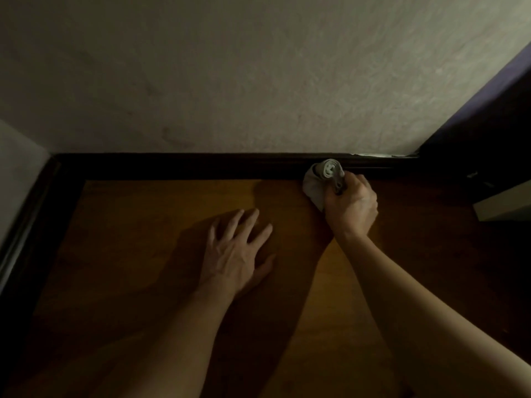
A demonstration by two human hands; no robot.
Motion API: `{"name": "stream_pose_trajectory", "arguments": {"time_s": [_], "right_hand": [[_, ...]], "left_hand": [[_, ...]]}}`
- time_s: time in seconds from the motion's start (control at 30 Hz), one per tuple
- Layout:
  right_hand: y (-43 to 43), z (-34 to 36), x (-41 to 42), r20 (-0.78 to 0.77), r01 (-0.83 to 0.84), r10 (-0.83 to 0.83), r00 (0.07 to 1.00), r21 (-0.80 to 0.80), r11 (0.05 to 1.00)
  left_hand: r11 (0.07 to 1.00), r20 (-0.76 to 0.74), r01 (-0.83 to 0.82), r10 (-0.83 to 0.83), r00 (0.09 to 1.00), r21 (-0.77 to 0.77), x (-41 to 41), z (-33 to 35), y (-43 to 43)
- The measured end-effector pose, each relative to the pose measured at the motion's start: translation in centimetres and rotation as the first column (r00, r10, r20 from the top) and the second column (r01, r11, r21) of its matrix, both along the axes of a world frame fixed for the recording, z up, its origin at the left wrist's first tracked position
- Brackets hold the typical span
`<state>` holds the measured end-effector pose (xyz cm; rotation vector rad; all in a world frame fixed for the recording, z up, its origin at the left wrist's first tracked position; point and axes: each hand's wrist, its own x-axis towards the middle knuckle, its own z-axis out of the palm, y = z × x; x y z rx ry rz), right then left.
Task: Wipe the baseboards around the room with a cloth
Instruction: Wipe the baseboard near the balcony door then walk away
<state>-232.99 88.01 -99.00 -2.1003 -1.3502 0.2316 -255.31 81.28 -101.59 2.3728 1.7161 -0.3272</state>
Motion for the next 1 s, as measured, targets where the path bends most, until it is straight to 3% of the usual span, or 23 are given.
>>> {"name": "stream_pose_trajectory", "arguments": {"time_s": [1.0], "right_hand": [[-0.4,0.3,3.2,-0.021,0.112,-0.112,0.994,0.008,0.994]], "left_hand": [[1.0,0.019,-0.018,0.018,1.0,0.023,0.1,-0.1,-0.5]]}}
